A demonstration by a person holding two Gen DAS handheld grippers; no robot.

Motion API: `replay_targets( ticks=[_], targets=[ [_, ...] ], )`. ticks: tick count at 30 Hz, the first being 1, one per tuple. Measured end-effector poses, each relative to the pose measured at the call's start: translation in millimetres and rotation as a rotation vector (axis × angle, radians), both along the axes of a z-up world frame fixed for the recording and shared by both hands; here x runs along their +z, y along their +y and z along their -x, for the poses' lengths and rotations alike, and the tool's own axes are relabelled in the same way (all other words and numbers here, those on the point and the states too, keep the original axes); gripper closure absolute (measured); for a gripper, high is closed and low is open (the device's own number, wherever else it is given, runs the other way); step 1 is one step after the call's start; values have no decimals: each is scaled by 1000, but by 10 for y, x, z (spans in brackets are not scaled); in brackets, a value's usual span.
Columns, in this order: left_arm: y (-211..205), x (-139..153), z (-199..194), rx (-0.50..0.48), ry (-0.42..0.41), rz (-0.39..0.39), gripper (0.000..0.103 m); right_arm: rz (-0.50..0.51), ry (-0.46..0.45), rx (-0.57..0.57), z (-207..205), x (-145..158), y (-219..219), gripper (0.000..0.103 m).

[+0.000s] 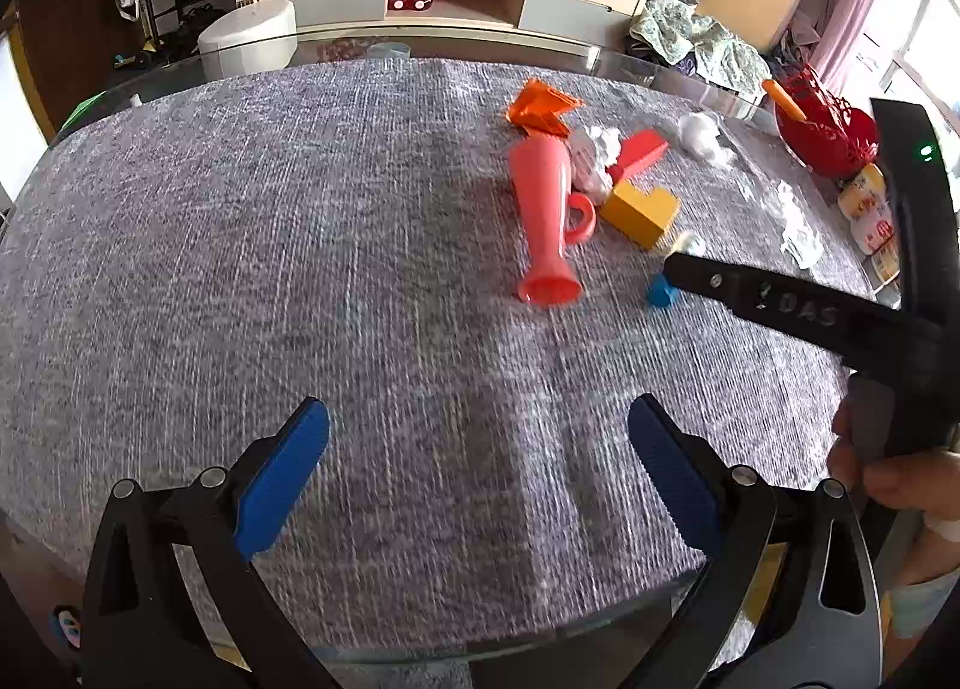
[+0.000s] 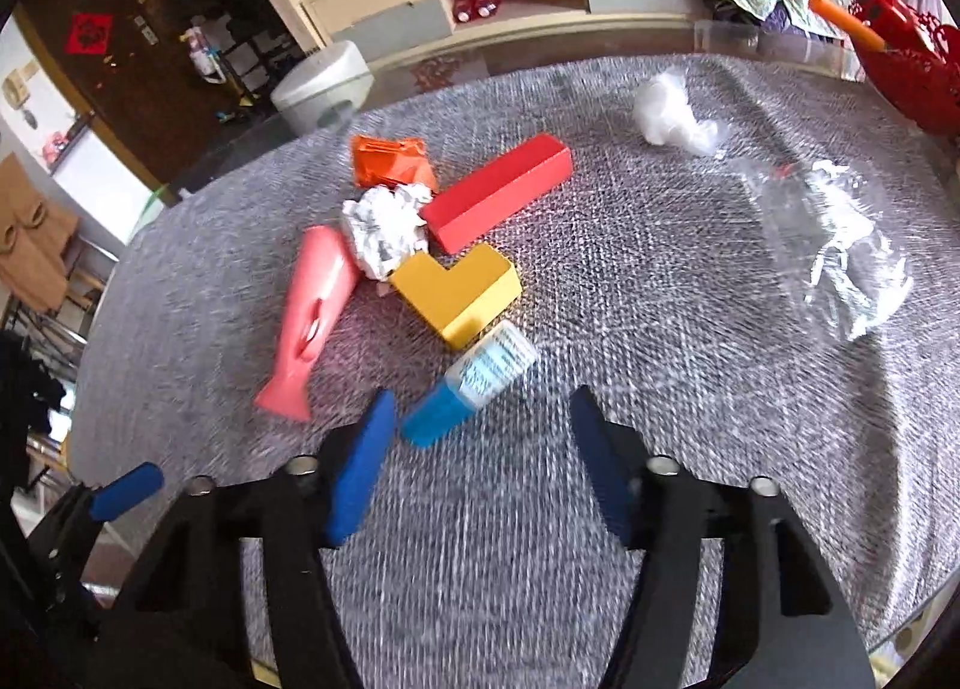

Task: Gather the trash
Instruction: 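Move both tools back over the table toward the remaining trash, then grasp the blue-white bottle with the right tool while the left tool grasps the pink cup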

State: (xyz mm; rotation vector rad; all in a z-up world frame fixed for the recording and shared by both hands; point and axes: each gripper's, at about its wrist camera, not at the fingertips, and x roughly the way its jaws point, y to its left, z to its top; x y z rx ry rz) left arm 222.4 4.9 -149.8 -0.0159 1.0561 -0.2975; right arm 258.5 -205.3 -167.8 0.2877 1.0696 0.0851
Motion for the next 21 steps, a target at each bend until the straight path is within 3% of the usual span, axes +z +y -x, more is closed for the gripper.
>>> replay_targets(
  ticks=[3,8,19,21],
  targets=[
    [-45,3,-114,-10,-7,3,8,35,-16,2,-38,3,49,55],
    [-174,-66,-339,-29,-7,-3,8,192,-47,38,-45,-21,167,79],
    [-456,-178,-799,-49,-14,-4,9,85,-47,62,-40,-29,-110,82],
    [-508,-202,-869,-49,-22,-14,16,61,-45,64,-33,-32,-151,82]
  ],
)
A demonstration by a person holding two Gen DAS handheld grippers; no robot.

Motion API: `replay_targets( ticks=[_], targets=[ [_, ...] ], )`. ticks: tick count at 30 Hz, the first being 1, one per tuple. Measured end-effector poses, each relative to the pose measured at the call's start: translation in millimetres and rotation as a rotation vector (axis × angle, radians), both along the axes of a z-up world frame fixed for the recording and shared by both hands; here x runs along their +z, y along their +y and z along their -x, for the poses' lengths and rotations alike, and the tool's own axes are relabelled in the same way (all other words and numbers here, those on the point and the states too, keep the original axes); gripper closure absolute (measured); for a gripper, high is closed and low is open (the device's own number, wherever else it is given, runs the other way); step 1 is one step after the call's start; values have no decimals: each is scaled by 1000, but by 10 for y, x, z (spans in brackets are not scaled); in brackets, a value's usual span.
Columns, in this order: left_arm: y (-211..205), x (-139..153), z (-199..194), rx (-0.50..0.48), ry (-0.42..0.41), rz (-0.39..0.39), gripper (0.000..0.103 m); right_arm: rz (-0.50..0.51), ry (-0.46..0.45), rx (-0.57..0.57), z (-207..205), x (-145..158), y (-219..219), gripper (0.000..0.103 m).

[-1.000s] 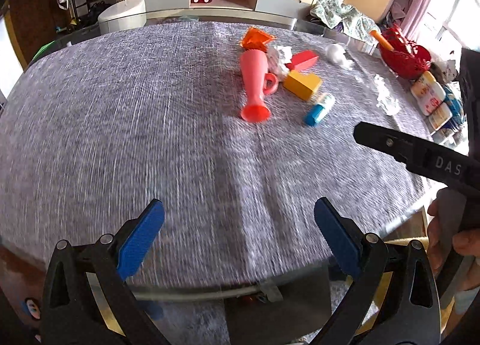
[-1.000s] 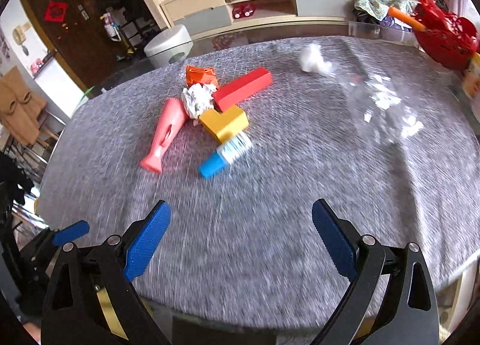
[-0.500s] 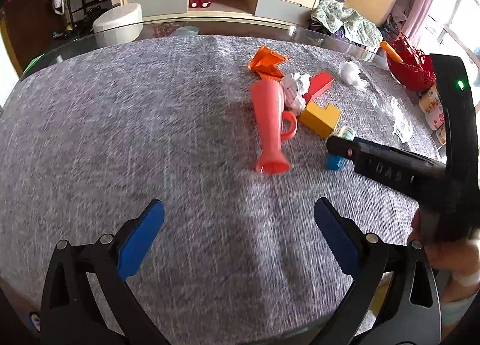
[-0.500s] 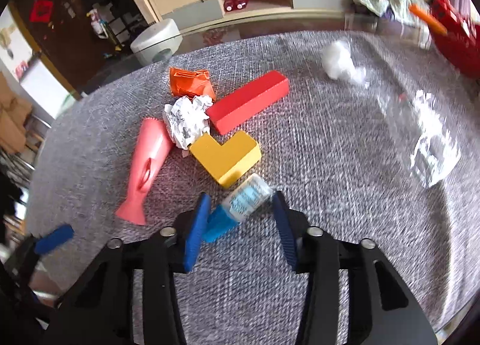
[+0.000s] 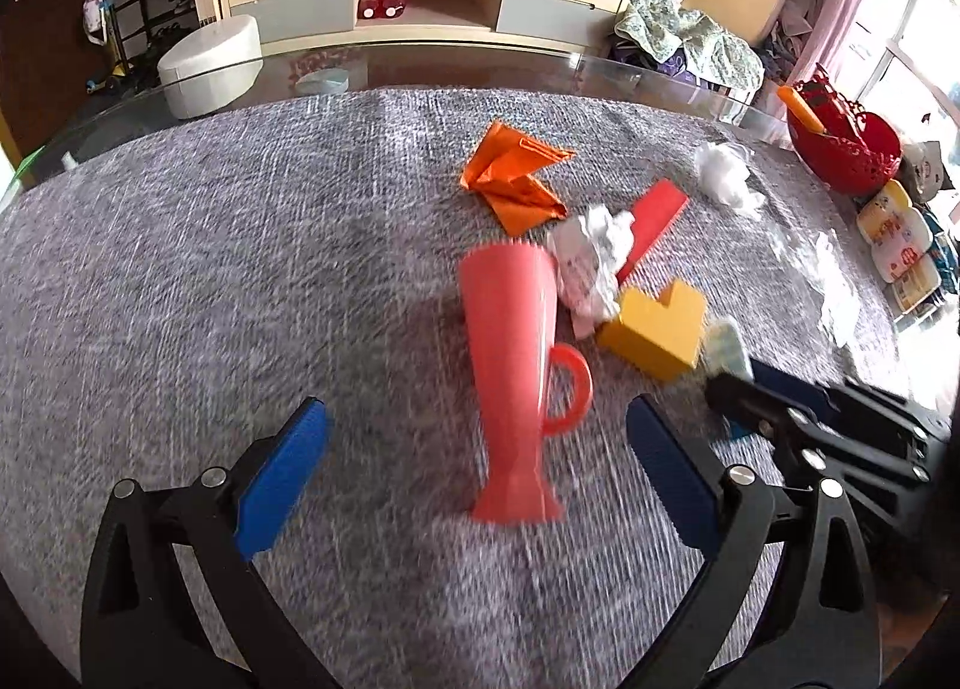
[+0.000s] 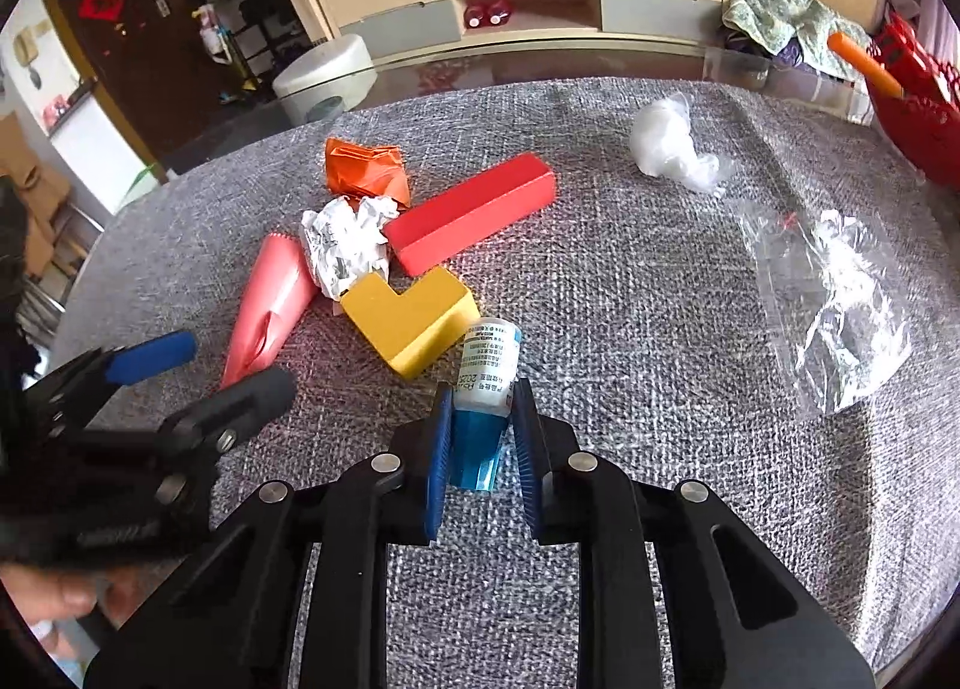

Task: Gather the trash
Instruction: 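Grasp the blue-white bottle with the right tool while the left tool grasps the pink cup, then carry the bottle and pink cup to the black bin and release both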

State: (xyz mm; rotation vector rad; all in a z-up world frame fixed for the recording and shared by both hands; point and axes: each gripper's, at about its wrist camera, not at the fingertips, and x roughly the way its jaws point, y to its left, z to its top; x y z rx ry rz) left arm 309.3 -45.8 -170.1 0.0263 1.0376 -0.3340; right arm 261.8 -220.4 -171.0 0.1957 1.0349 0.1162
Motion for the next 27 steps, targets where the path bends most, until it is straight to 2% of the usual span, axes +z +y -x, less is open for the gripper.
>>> replay_targets(
  ticks=[7,9,10,12,15,20,27],
  targets=[
    [-107,-18,-69,-14,-49,-61,40,-21,3,13,108,-2,-95,82],
    [-81,-10,-42,-5,-62,-81,58,-14,-1,22,173,-2,-87,82],
    [-62,-7,-28,1,-66,-90,63,-10,-2,26,183,0,-80,82],
    [-12,7,8,12,-64,-81,79,-5,-2,31,258,6,-68,82],
    [63,15,100,13,-46,-47,79,-7,6,36,363,9,-78,82],
    [107,10,379,2,-39,-57,79,-9,12,52,594,32,-64,82],
    [171,47,1003,3,-21,-17,79,-19,-11,80,945,159,-12,82]
  ],
)
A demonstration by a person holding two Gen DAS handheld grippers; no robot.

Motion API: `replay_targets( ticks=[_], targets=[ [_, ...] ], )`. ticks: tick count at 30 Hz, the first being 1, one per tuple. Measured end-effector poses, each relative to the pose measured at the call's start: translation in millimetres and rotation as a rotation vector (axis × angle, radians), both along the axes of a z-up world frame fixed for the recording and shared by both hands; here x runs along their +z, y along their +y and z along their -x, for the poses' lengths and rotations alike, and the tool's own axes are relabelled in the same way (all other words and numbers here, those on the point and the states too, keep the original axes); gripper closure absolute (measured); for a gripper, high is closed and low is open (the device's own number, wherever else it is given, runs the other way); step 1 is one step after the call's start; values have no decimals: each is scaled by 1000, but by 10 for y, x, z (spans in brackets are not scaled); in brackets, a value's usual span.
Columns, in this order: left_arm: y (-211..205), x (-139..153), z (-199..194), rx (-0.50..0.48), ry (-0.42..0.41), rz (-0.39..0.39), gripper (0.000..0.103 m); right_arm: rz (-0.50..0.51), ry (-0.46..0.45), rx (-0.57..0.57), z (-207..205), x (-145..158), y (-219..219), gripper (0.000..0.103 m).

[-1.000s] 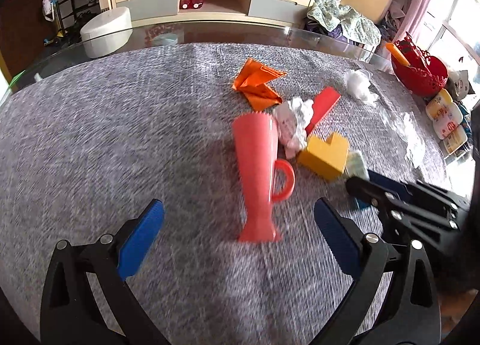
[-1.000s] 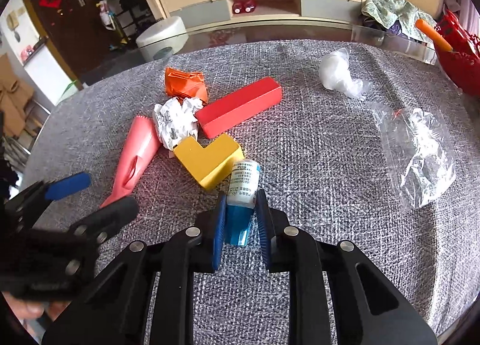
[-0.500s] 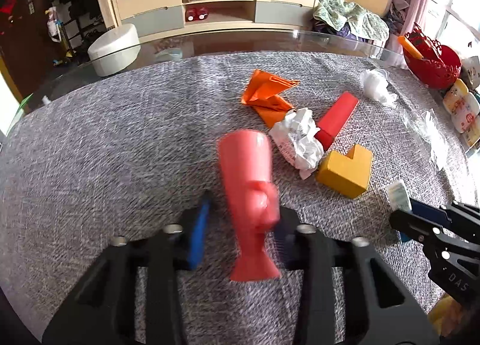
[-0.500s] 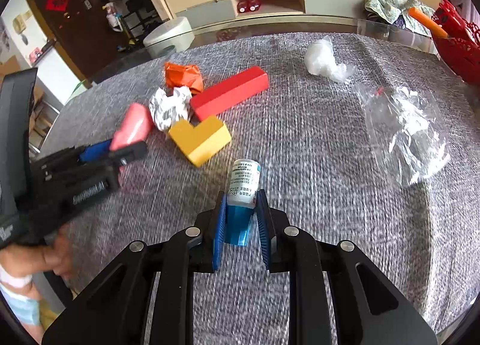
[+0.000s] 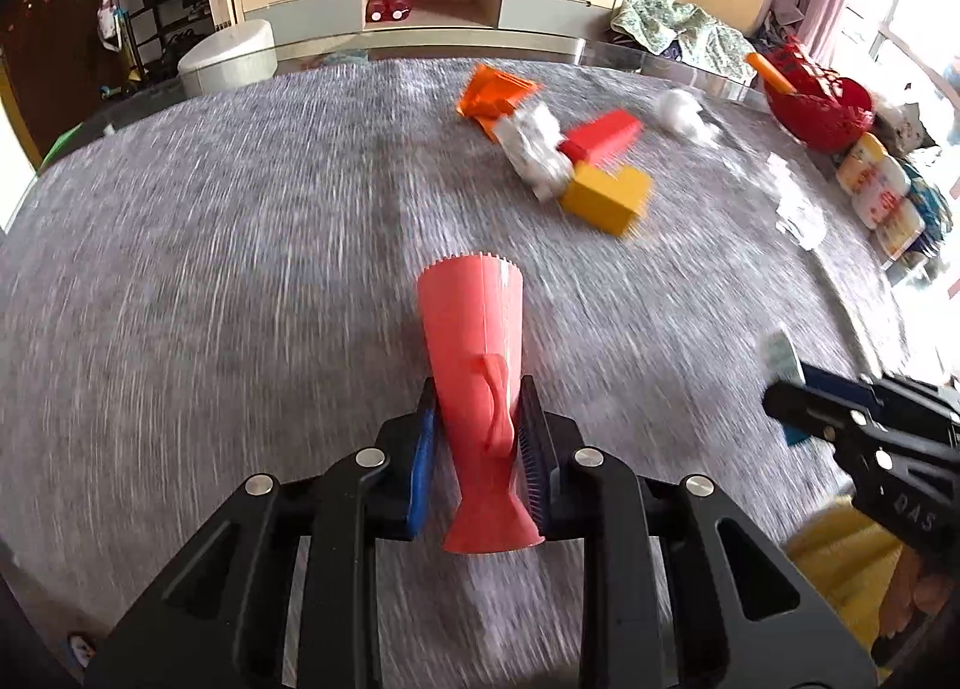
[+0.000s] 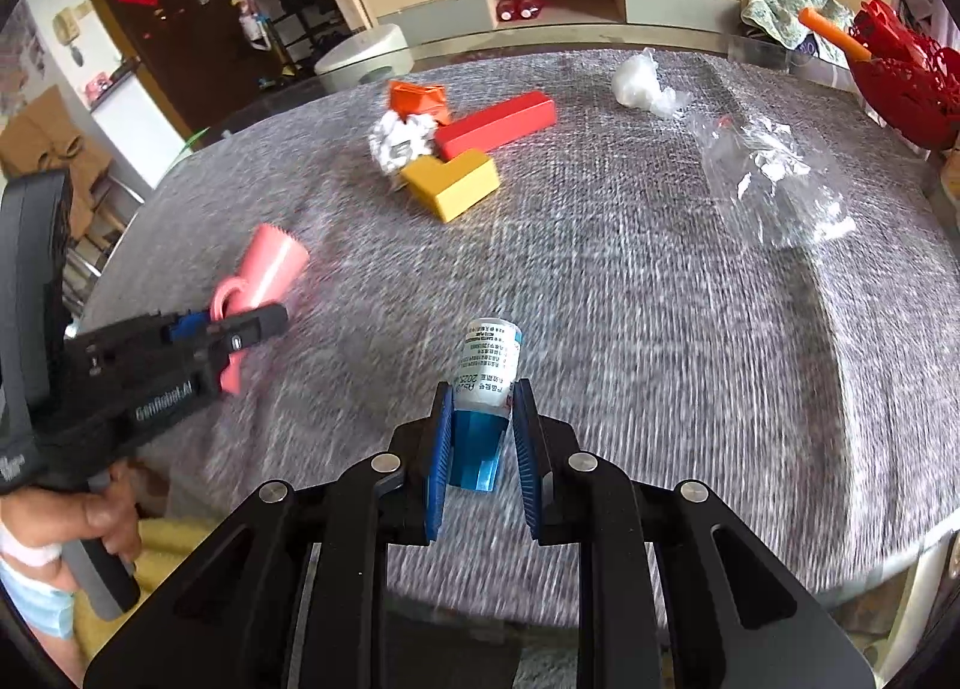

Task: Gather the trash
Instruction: 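Carry the bottle and pink cup to the black bin and release both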

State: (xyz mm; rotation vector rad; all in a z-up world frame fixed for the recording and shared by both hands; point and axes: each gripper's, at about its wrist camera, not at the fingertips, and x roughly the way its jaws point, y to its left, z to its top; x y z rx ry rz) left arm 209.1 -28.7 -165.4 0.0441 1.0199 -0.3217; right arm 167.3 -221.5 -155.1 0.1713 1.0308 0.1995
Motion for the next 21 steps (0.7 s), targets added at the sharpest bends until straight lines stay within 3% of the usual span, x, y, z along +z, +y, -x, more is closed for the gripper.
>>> replay_targets(
  ticks=[10,21],
  targets=[
    [31,137,1016,-55,3,70,79,-12,-6,52,656,101,131,82],
    [124,-281,1616,-57,102,97,79,-21,115,78,1227,-447,236,82]
  ],
)
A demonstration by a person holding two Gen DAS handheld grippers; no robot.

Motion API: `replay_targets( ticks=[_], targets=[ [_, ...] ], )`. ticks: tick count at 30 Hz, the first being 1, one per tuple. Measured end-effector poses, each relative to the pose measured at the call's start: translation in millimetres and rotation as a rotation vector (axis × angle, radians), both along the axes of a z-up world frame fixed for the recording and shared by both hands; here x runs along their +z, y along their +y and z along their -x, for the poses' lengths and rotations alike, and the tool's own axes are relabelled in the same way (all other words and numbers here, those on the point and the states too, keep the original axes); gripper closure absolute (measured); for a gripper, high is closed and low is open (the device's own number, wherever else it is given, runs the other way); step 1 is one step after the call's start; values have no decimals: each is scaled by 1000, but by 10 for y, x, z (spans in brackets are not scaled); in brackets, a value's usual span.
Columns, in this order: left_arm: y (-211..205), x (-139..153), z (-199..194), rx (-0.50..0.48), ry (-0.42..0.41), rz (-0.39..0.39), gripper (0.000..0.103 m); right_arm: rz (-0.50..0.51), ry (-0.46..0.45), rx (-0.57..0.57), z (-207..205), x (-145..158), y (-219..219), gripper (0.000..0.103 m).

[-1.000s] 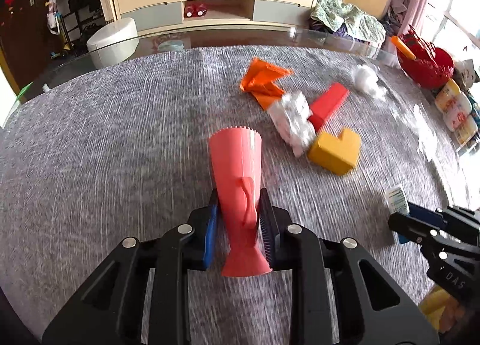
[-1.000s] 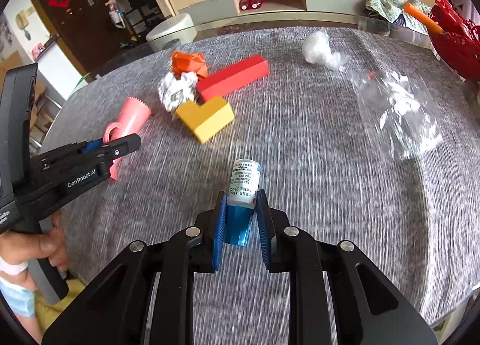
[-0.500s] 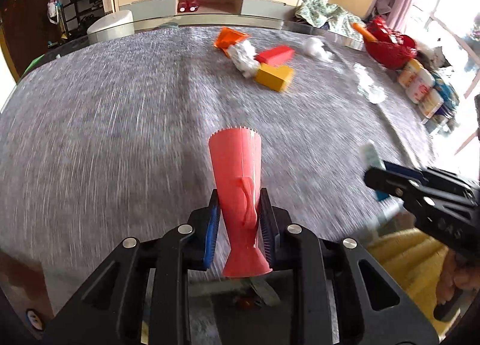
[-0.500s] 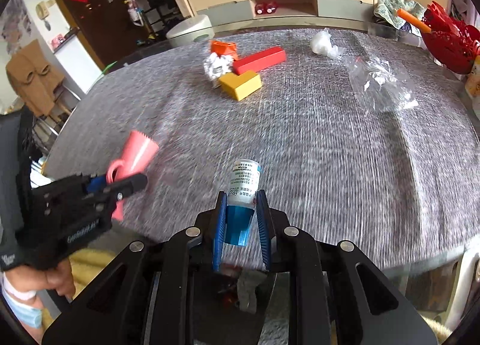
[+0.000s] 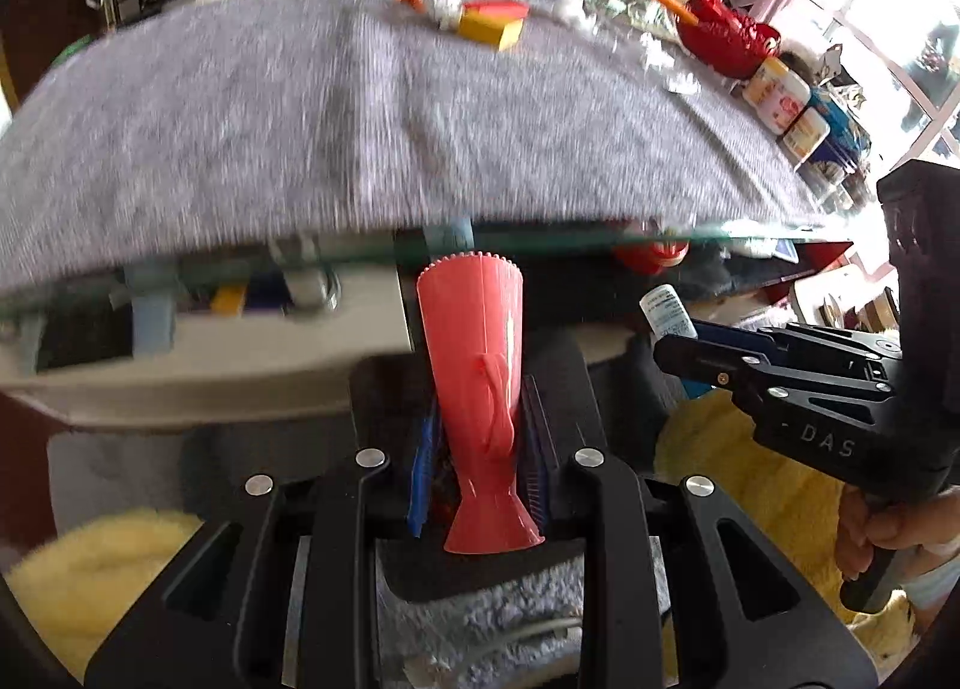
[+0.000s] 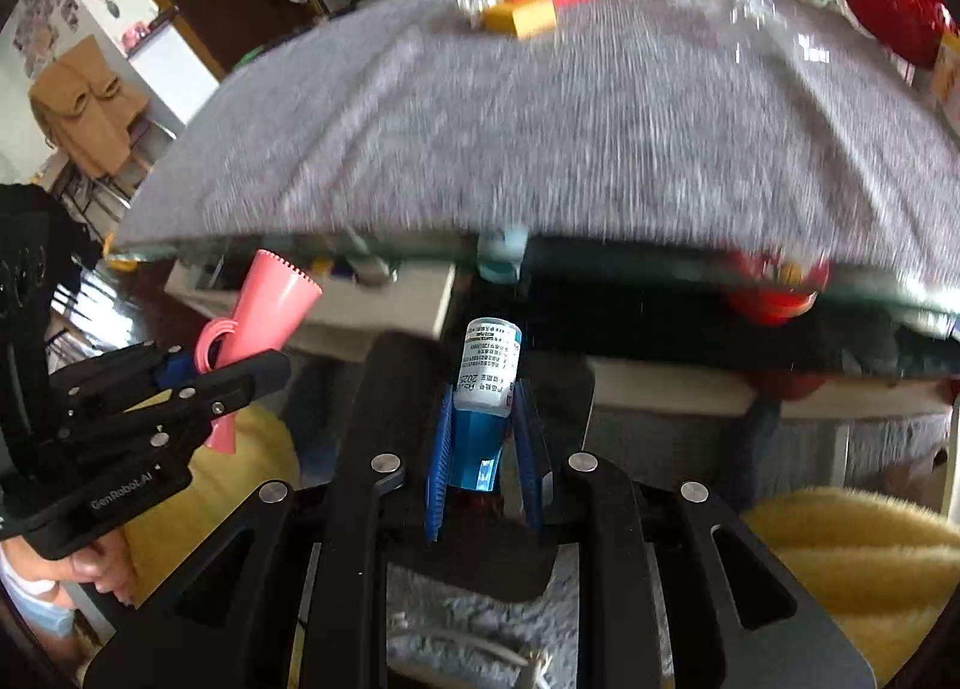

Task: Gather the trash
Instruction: 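Carry the bottle and pink cup to the black bin and release both, then move both tools back over the table toward the plastic bag and yellow block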

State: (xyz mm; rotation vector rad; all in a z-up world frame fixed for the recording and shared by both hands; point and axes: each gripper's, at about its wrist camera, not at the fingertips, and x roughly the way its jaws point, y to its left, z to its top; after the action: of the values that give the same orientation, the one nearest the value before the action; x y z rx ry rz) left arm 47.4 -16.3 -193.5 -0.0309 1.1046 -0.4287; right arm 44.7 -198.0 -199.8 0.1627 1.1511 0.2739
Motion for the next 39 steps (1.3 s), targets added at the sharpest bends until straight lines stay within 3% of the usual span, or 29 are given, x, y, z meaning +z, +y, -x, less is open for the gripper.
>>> replay_targets(
  ticks=[9,19,22,23,25,27,30,34,39],
  targets=[
    [-16,-506,213,-4,125,-10,79,-19,74,-7,125,-296,87,82],
    [-22,-544,233,-1,150,-19,79,-36,94,-24,64,-317,92,79],
    [3,-531,221,9,152,-30,71,-44,99,-47,37,-306,35,78],
    [15,-521,219,13,150,-29,64,-46,101,-54,34,-309,18,75],
    [36,-487,216,20,138,-40,53,-48,98,-76,33,-307,-29,51],
    [49,-449,210,30,121,-57,39,-43,91,-90,37,-292,-56,40],
    [82,-357,186,55,90,-78,30,-48,88,-112,26,-235,-133,23],
    [124,-193,133,66,54,-80,23,-65,47,-121,-4,-28,-242,11],
    [124,20,30,69,16,-85,21,-65,-20,-169,-124,272,-459,7]
  ],
)
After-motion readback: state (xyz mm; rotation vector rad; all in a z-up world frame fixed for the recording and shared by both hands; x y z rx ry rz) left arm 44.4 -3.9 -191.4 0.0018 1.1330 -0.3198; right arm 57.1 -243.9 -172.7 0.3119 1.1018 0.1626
